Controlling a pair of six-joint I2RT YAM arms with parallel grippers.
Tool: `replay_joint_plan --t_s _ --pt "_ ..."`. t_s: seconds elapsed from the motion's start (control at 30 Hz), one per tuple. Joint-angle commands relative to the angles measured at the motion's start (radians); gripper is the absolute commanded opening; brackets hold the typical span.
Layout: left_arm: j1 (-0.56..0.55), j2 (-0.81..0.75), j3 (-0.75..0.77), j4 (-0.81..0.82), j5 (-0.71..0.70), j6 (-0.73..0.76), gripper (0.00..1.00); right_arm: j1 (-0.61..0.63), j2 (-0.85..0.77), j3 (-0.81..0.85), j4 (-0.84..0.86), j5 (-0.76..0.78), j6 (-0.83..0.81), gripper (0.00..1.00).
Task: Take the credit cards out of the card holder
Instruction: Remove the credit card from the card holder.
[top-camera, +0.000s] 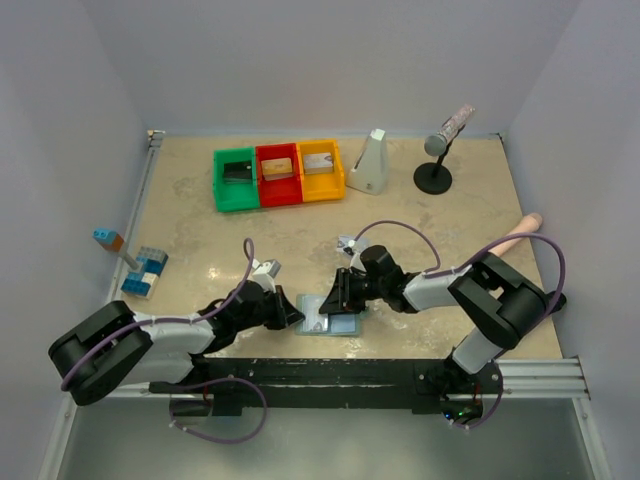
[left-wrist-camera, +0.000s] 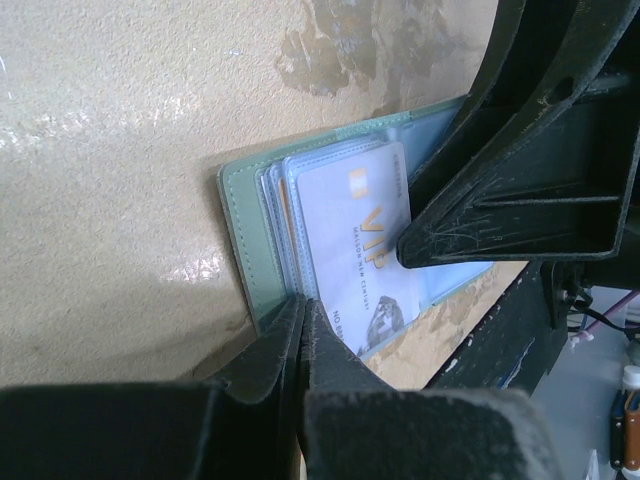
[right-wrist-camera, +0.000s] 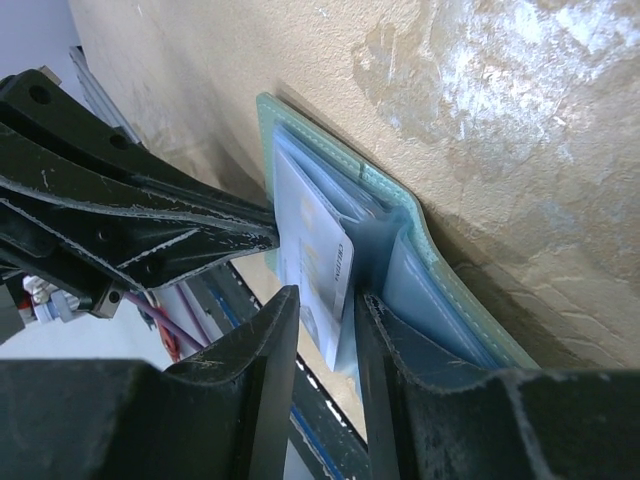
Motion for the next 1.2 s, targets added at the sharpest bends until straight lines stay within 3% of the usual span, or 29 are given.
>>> replay_joint_plan --t_s 0.0,0.33,1.17 --pt "-0.011 0.051 -0.012 0.007 0.009 -0.009 0.0 0.043 0.05 0.002 0.099 -0.035 0.024 0.33" --pt "-0.011 0.094 0.011 0.033 0.032 -0.01 0.0 0.043 0.039 -0.005 0.108 -0.041 0.021 0.31" --pt "-0.011 0.039 -0.009 -0.079 -0.064 -0.02 0.0 0.008 -0.036 -0.05 0.101 -0.043 0.011 0.2"
